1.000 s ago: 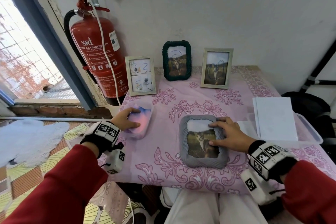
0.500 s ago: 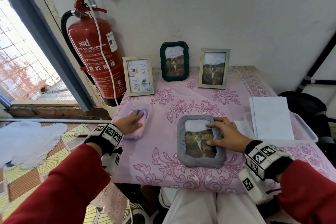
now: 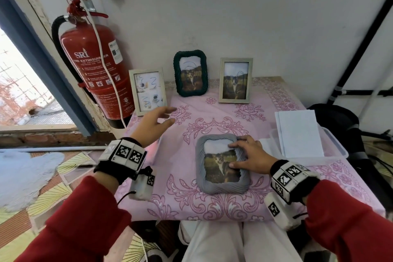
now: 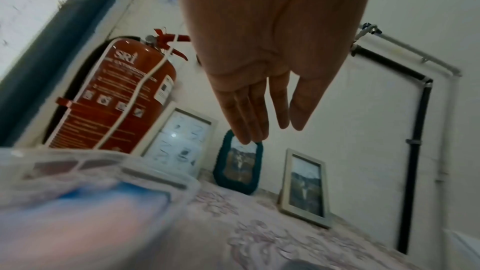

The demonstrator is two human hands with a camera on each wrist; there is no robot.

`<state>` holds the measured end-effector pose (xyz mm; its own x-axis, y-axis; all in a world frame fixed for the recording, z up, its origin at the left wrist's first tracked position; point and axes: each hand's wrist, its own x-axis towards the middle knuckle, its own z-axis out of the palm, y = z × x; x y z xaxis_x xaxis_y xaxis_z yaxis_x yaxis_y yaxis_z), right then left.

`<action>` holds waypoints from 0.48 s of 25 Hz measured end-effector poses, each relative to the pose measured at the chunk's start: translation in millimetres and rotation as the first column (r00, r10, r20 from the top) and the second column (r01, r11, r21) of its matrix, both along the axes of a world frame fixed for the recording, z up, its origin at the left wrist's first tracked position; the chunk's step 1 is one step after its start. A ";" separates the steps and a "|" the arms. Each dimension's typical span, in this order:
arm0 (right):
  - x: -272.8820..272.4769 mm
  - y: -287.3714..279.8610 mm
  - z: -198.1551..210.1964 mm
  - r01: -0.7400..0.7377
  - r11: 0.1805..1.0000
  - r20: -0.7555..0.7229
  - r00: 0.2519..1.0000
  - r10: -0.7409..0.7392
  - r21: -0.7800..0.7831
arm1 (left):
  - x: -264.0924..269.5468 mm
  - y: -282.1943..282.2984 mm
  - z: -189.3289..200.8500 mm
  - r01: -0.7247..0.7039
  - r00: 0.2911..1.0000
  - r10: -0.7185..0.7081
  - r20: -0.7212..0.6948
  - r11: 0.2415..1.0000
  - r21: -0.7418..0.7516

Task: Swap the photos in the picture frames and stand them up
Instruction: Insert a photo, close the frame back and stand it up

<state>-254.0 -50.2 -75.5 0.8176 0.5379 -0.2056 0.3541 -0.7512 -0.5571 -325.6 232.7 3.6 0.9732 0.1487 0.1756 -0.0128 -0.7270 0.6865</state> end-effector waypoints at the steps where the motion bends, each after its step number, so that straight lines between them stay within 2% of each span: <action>1: -0.9 -0.1 -0.2 0.003 1.000 0.000 1.000 -0.003 -0.001 | 3.5 -10.7 -0.4 0.016 1.000 -0.016 0.006 1.000 -0.024; 3: -2.8 0.1 0.0 0.004 1.000 0.003 1.000 -0.004 -0.003 | 8.4 -31.7 -9.4 0.042 0.998 -0.044 -0.033 0.996 -0.074; 8: -2.7 -3.7 5.3 0.023 0.998 -0.005 1.000 -0.023 0.067 | 7.4 -66.8 -60.1 0.094 0.927 -0.095 -0.364 0.995 -0.022; 10: -4.9 -6.6 4.4 0.107 0.988 0.005 0.994 -0.108 0.113 | 4.0 -71.2 -77.6 0.031 0.927 -0.047 -0.371 0.998 -0.048; 12: -8.6 -6.9 2.2 0.181 0.971 -0.019 0.983 -0.180 0.158 | 1.3 -73.1 -86.4 -0.111 0.944 0.045 -0.328 0.976 -0.187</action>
